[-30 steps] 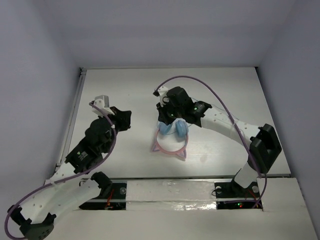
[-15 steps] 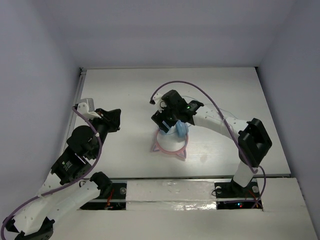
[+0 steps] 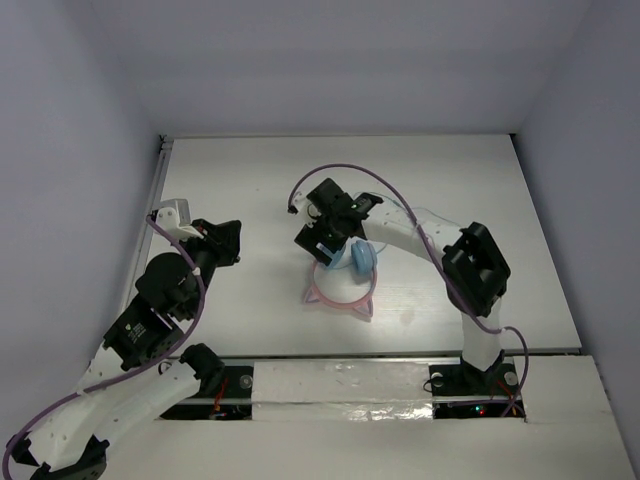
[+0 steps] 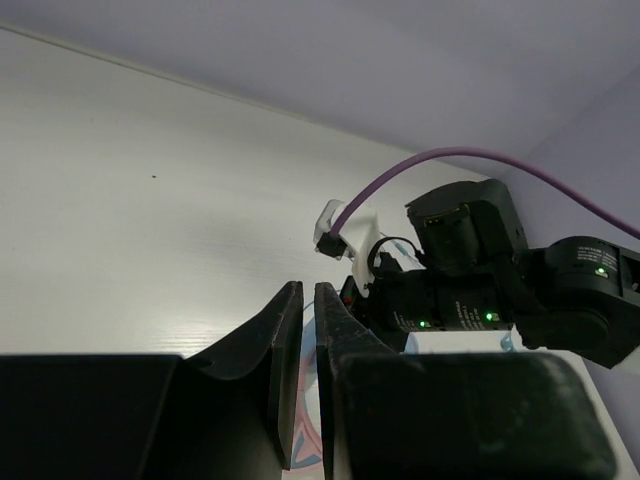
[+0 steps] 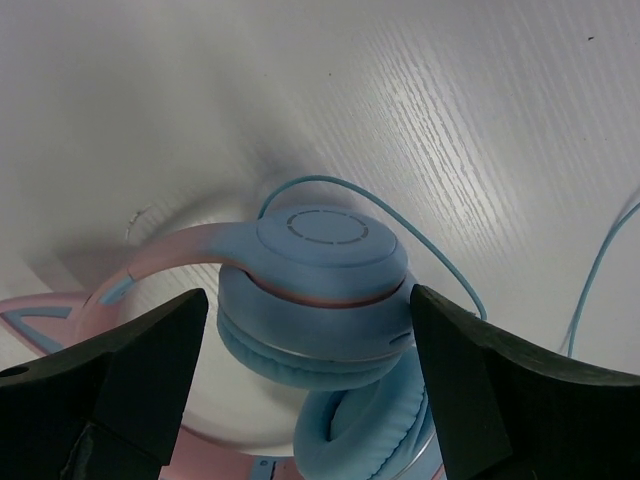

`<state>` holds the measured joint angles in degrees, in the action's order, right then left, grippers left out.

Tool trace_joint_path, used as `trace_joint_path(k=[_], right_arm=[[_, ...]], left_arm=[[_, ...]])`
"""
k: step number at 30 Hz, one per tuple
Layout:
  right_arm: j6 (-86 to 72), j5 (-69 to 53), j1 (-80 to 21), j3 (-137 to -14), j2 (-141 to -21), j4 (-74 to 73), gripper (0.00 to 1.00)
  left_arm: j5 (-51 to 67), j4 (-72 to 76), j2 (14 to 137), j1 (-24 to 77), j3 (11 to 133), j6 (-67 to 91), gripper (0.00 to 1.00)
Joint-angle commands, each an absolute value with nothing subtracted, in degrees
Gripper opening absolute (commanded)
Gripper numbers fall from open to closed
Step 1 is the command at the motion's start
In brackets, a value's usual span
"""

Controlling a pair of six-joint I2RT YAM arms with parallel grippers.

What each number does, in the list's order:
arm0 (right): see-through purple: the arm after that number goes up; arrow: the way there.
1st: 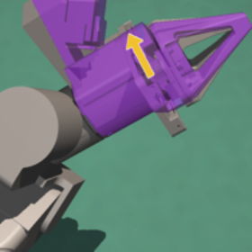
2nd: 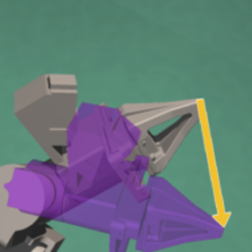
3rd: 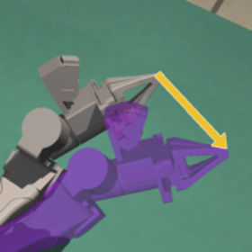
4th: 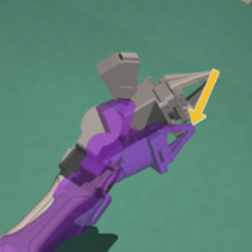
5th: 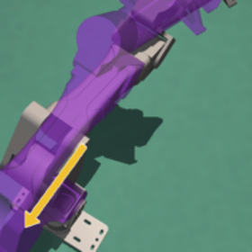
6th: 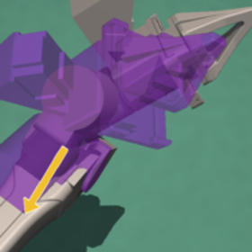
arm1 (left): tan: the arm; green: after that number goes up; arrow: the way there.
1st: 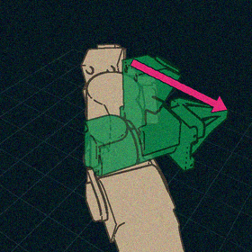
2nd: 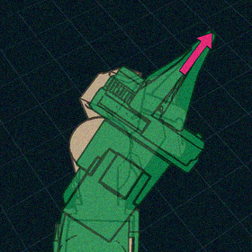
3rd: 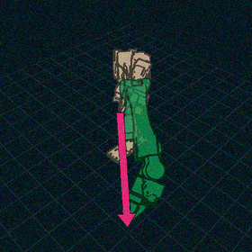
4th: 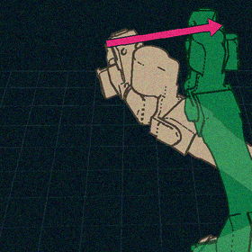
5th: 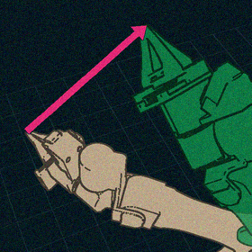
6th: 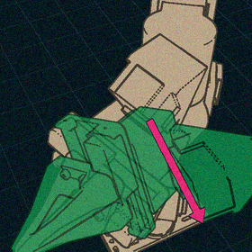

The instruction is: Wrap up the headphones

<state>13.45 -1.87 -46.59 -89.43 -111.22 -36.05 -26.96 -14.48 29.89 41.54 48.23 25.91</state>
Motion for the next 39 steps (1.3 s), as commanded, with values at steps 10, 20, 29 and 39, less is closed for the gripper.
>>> trace_joint_path(k=[10,20,29,39], right_arm=[[16.26,0.62,-46.93,-95.97,-117.15,-43.33,0.92],[15.03,-1.56,-46.93,-93.43,-119.8,-40.35,0.72],[8.35,-4.92,-43.95,-89.48,-110.31,-31.38,0.23],[-4.37,-2.72,-37.71,-90.44,-103.01,-28.22,0.23]], left_arm=[[-27.51,-12.22,29.53,41.66,48.25,24.7,0.07],[-26.72,-12.04,29.88,41.66,48.95,24.96,0.07],[-25.49,-12.04,31.29,41.66,49.31,26.89,0.07],[-21.36,-11.16,39.63,41.66,47.29,32.17,0.06]])
